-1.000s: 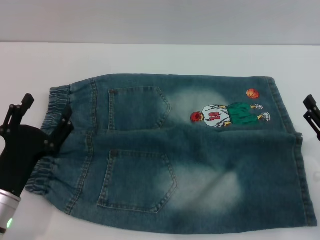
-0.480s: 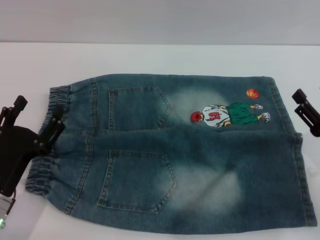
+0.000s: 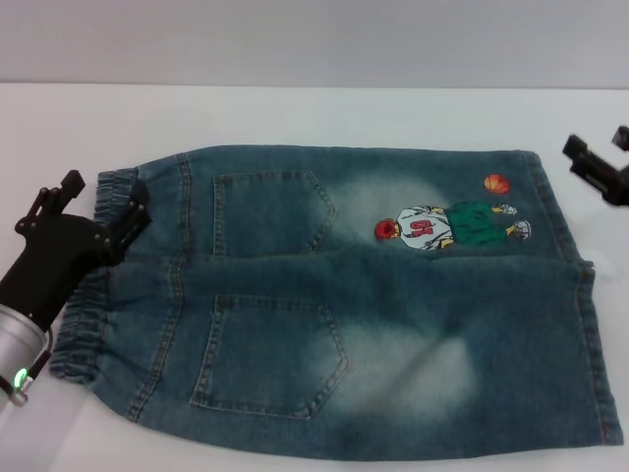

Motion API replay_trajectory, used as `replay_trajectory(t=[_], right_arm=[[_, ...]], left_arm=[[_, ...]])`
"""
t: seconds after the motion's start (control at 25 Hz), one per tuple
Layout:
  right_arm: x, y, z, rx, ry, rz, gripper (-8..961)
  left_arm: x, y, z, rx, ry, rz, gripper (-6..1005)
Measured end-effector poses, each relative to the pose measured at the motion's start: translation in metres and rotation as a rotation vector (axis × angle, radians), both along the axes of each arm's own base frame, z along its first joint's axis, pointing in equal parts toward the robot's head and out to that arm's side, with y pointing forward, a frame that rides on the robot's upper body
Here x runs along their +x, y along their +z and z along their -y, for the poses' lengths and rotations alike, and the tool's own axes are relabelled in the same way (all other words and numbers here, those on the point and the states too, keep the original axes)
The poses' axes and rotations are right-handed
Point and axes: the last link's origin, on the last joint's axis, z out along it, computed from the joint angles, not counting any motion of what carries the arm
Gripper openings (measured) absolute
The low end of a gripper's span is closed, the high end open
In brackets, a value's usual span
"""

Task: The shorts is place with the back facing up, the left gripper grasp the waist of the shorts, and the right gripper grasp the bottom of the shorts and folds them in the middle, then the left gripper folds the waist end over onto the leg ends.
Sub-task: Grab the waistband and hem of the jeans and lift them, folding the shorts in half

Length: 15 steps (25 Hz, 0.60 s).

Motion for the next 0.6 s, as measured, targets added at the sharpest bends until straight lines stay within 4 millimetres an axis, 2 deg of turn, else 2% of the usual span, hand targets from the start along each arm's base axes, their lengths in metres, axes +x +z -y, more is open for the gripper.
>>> replay_trajectory(t=[0.04, 0.08, 0.16, 0.24, 0.4, 0.44, 0.6], right_arm=[[-0.008, 0.011, -0.006, 0.000, -0.057, 0.026, 769], [-0.008, 0.011, -0.006, 0.000, -0.057, 0.026, 769], [-0.016, 0.023, -0.011, 0.018, -0.099, 0.067, 769], [-0.032, 0.036, -0.014, 0.026, -0.108, 0.063, 768], [-0.054, 0.048, -0.017, -0.031, -0.144, 0.036, 768], [-0.062, 0.051, -0.018, -0.068, -0.197, 0.049, 767], [-0.075, 0.054, -0.018, -0.128, -0.263, 0.116, 767]], left_arm=[[0.010, 0.006, -0.005, -0.028, 0.025, -0.020, 837], [0.010, 0.006, -0.005, -0.028, 0.025, -0.020, 836], [0.023, 0.013, -0.011, -0.051, 0.051, -0.054, 836], [0.042, 0.027, -0.020, -0.103, 0.130, -0.117, 836], [0.052, 0.035, -0.022, -0.150, 0.188, -0.164, 836], [0.062, 0.040, -0.024, -0.205, 0.240, -0.224, 835], [0.068, 0.046, -0.025, -0.261, 0.315, -0.249, 835]])
